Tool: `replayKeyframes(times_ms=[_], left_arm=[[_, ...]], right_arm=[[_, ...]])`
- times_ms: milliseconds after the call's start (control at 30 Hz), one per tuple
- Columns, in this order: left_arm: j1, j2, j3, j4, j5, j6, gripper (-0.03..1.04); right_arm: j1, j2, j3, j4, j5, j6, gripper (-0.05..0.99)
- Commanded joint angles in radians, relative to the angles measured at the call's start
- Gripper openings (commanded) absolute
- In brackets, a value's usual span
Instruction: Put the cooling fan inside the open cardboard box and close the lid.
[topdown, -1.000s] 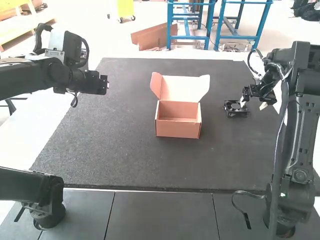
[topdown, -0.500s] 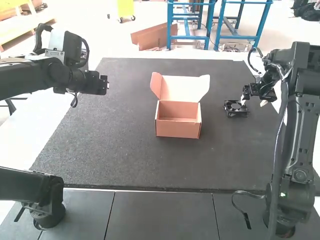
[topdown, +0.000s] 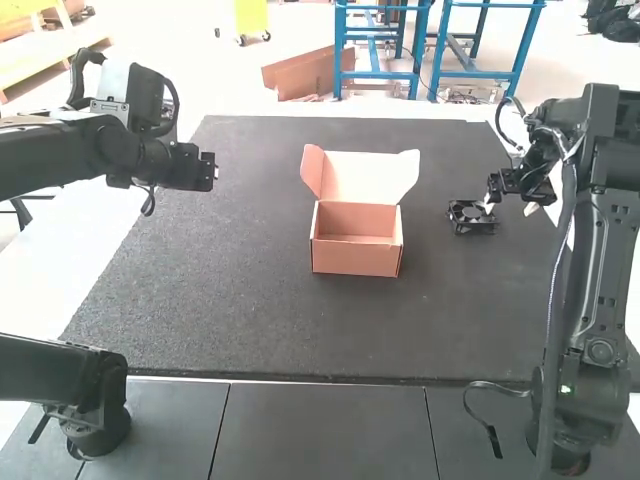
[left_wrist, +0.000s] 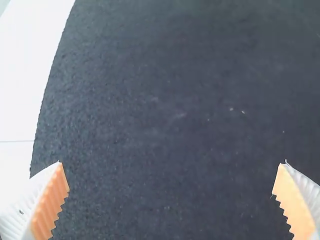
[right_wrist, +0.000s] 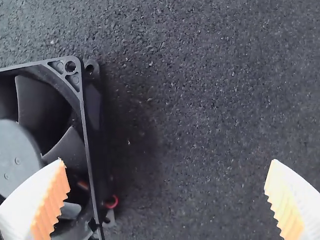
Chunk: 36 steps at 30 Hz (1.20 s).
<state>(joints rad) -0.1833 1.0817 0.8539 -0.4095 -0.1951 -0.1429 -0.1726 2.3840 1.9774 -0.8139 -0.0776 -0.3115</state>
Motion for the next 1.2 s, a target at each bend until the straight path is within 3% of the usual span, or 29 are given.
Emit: replayKeyframes(times_ms=[0, 400, 500, 700, 767, 933, 1067, 1167], left_arm=[[0.002, 0.001, 0.051, 0.001, 0.010, 0.009, 0.97], [0.002, -0.002, 0.048, 0.000, 0.014, 0.009, 0.97], [0.002, -0.003, 0.047, 0.001, 0.014, 0.009, 0.97], [0.010, -0.003, 0.048, -0.002, 0.014, 0.009, 0.97], [0.013, -0.003, 0.050, -0.002, 0.014, 0.009, 0.97], [0.011, -0.006, 0.053, -0.008, 0.014, 0.009, 0.97], [0.008, -0.009, 0.048, -0.012, 0.014, 0.009, 0.97], [0.008, -0.009, 0.045, -0.014, 0.014, 0.020, 0.97]], right_arm=[[-0.011, 0.035, 0.021, -0.013, 0.013, -0.012, 0.90], [-0.011, 0.060, 0.021, -0.037, 0.006, -0.012, 0.86], [-0.011, 0.066, 0.021, -0.044, -0.001, -0.011, 0.72], [-0.011, 0.073, 0.021, -0.057, -0.017, -0.006, 0.29], [-0.011, 0.073, 0.021, -0.062, -0.017, -0.006, 0.19], [-0.011, 0.073, 0.021, -0.084, -0.048, -0.006, 0.00], [-0.011, 0.055, 0.023, -0.103, -0.083, -0.005, -0.01], [-0.013, 0.012, 0.023, -0.103, -0.133, 0.041, -0.01]])
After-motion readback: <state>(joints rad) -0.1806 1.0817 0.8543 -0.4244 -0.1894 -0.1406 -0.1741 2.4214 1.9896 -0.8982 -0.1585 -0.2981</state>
